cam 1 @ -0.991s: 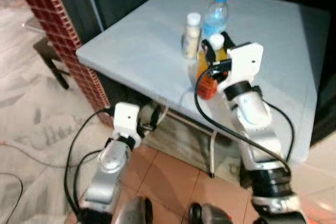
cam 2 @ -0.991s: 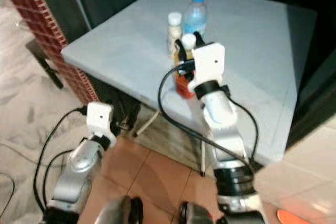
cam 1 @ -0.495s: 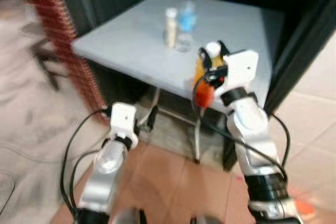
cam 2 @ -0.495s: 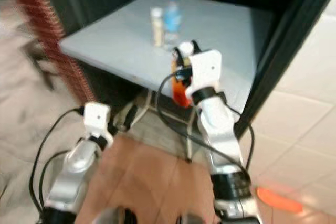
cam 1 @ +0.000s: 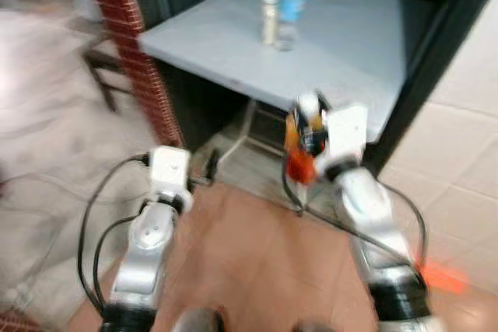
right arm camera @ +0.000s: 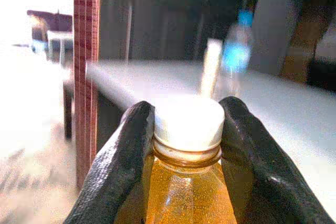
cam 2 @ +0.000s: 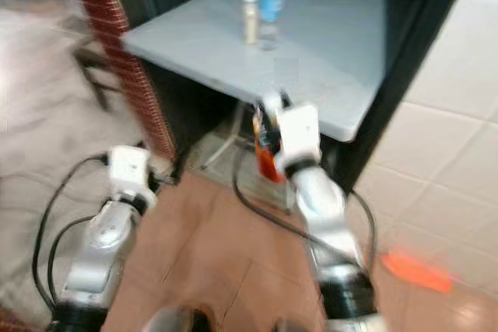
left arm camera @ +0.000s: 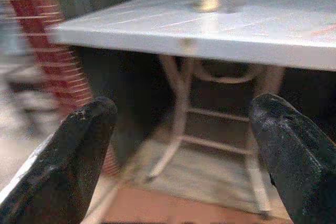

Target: Restocking fridge

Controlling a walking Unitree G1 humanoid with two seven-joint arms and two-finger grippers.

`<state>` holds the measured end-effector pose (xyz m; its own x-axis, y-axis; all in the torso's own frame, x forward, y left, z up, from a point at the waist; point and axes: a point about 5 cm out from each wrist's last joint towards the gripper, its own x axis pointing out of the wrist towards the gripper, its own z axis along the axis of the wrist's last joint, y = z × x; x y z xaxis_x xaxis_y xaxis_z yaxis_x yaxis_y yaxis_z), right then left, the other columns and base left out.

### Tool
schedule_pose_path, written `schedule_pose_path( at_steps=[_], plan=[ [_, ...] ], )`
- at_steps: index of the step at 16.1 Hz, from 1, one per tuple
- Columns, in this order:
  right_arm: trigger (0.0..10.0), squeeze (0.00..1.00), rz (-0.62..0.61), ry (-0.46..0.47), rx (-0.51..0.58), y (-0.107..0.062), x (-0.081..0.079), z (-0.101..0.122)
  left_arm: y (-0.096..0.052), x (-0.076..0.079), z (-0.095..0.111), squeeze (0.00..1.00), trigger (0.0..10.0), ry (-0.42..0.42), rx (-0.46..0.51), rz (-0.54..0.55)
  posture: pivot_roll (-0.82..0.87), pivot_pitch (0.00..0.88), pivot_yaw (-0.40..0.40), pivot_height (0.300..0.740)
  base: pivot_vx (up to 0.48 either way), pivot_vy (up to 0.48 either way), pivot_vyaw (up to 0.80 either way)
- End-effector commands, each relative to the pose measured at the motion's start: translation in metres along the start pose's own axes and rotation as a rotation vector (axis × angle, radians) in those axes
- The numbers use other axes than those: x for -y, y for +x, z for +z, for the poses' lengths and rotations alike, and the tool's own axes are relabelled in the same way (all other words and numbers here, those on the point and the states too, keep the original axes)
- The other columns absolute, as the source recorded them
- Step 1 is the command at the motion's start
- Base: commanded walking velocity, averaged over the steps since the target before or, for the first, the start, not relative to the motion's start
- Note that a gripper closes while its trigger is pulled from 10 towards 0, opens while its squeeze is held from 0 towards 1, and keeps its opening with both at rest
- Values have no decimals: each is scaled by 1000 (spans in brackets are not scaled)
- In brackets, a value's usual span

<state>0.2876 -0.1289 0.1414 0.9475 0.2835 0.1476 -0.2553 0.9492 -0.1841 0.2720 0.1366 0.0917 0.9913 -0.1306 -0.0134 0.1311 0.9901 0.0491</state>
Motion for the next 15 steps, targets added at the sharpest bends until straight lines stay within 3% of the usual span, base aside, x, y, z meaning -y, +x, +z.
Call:
schedule_pose_path(
  at_steps=[1,3,7,11,15],
  plan=[
    [10000,0,-28,-16,26,-4,6,1,-1,-19,6,0,10000,5,35,124,19,66,62,740,0,0,0],
    [10000,0,-40,-19,3,-12,7,-5,-5,-27,4,0,10000,12,32,180,20,58,54,740,0,0,0],
    [10000,0,-85,-8,1,-9,11,-8,-6,-24,-1,0,10000,-2,20,199,46,19,33,740,0,0,0],
    [10000,0,-103,14,-5,-10,6,-16,-14,-45,-17,0,10000,-17,-49,258,23,0,76,740,0,0,628],
    [10000,0,-79,24,-17,-12,3,-22,-24,-34,-32,0,10000,-11,-101,190,26,0,54,740,0,0,800]
  ],
)
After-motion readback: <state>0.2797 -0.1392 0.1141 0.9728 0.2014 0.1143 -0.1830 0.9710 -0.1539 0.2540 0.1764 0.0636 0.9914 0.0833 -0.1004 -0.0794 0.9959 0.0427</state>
